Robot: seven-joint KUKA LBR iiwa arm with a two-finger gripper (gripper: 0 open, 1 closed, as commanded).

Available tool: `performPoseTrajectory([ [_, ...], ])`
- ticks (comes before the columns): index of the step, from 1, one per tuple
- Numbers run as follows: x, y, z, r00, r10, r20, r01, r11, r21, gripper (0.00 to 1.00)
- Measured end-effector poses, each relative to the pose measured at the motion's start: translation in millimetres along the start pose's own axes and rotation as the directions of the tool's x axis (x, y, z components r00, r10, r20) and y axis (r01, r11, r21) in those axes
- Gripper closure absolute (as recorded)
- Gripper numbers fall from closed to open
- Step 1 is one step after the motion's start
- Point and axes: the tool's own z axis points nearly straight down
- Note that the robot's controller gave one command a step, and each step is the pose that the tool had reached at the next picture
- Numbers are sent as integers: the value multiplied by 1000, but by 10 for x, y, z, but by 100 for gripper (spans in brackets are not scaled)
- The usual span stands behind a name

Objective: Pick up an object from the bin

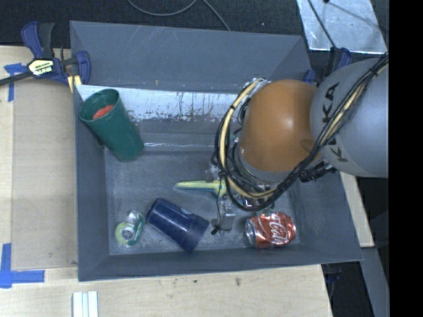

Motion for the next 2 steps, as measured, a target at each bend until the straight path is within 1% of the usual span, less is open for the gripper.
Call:
performPoseTrajectory([
  [1,-19,-3,-42,1000,2,9,-2,1000,-1,0],
  [2,-120,-124,23,998,-65,9,65,998,-1,0],
])
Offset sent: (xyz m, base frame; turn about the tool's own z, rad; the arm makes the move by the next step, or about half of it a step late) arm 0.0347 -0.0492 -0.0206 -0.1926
